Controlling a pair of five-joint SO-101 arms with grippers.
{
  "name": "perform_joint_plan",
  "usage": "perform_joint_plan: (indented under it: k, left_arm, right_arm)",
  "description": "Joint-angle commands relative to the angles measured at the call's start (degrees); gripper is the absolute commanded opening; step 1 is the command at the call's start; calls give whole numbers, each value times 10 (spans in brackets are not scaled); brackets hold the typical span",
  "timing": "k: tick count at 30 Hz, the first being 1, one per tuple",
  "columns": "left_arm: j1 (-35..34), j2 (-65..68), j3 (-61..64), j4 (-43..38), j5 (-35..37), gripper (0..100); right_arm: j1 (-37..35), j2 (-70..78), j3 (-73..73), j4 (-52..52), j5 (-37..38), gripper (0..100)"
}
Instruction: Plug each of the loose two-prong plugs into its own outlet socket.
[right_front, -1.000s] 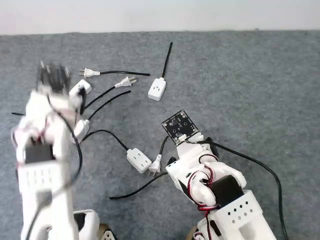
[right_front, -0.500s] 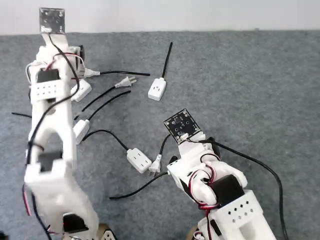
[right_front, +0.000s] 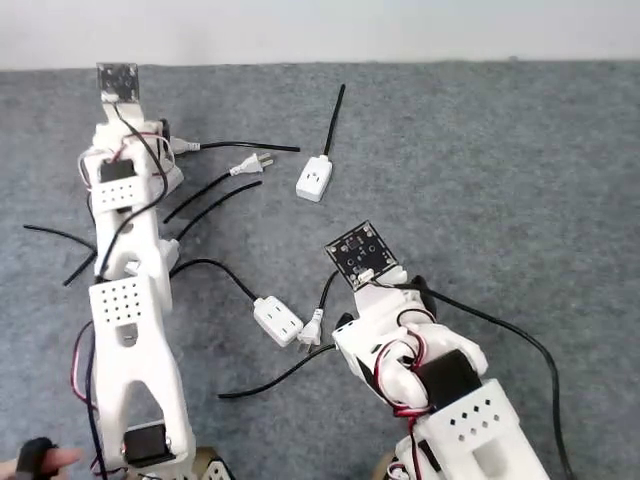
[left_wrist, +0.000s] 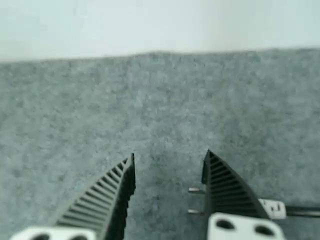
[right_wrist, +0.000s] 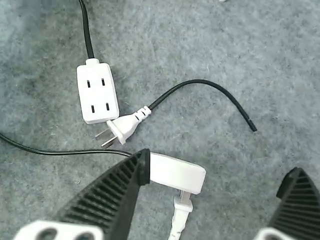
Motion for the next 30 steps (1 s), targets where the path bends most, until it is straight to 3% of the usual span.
perform_joint_plan:
  k: [1,11,21,26,30]
  left_arm:
    - [2,50,-133,24,2,225]
    - [11,50,-161,84,-10,225]
    - [24,-57,-161,278,-10,223]
    - [30,-77,-160,289,-10,222]
    - [29,-64,-145,214,-10,224]
  right_arm:
    - [6,-1,5,-27,-7,406]
    - [5,-1,8,-24,-7,406]
    - [4,-1,9,-29,-8,406]
    - [4,-1,9,-24,-8,406]
    - [5,-1,9,-24,-8,406]
